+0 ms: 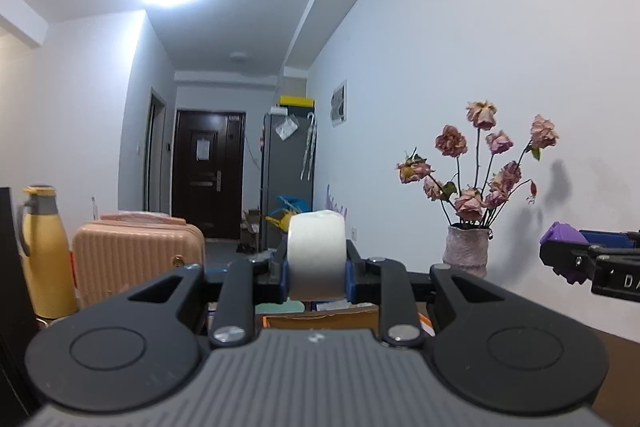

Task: Organize rigid objects
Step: 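Carry the tape roll and purple cap into the cardboard box and release both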

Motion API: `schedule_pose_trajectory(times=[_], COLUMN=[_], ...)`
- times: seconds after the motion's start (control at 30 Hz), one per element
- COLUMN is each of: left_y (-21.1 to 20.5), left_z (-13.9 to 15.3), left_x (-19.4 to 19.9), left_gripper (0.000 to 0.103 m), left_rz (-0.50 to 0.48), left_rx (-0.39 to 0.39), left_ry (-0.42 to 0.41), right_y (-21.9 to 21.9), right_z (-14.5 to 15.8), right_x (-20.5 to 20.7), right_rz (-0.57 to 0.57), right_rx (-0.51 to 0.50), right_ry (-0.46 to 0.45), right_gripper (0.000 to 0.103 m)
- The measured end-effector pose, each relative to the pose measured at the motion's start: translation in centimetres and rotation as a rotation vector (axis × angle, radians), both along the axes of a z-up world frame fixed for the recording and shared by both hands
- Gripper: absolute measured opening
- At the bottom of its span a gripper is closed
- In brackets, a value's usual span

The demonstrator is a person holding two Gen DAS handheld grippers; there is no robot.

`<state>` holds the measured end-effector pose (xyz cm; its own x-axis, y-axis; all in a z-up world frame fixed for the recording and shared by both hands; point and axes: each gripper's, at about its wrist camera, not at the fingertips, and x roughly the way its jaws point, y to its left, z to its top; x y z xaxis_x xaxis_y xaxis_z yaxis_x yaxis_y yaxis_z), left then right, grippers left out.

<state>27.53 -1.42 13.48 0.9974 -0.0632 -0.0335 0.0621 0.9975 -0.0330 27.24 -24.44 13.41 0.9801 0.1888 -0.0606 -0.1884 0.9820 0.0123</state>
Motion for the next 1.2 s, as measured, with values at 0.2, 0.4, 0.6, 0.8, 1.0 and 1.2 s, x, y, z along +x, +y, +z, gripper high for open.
schedule_pose_trajectory(times=[0.2,0.4,0.6,0.8,1.0,1.2], left_y=[0.2,0.6,0.3,1.3,3.2,2.8], left_z=[1.2,2.5,1.2,-1.8,-7.5,-15.2], left_x=[6.2,13.6,22.4,31.9,41.0,44.9], left_gripper=[0.025,0.025,0.025,0.025,0.025,0.025], left_rz=[0.022,0.004,0.029,0.064,0.07,0.09], left_rx=[-0.004,-0.045,-0.019,-0.02,-0.061,-0.034], left_ry=[0.041,0.139,0.287,0.461,0.688,0.818], right_y=[-0.1,0.2,0.9,1.7,1.8,1.9], right_z=[2.2,3.7,2.6,-0.3,-5.9,-13.1], right_x=[6.4,14.2,23.5,33.1,42.2,47.2], right_rz=[0.021,0.048,0.061,0.051,-0.001,-0.007], right_rx=[0.005,0.011,-0.011,-0.037,-0.079,-0.091], right_ry=[0.042,0.128,0.275,0.427,0.598,0.746], right_gripper=[0.051,0.051,0.051,0.051,0.051,0.051])
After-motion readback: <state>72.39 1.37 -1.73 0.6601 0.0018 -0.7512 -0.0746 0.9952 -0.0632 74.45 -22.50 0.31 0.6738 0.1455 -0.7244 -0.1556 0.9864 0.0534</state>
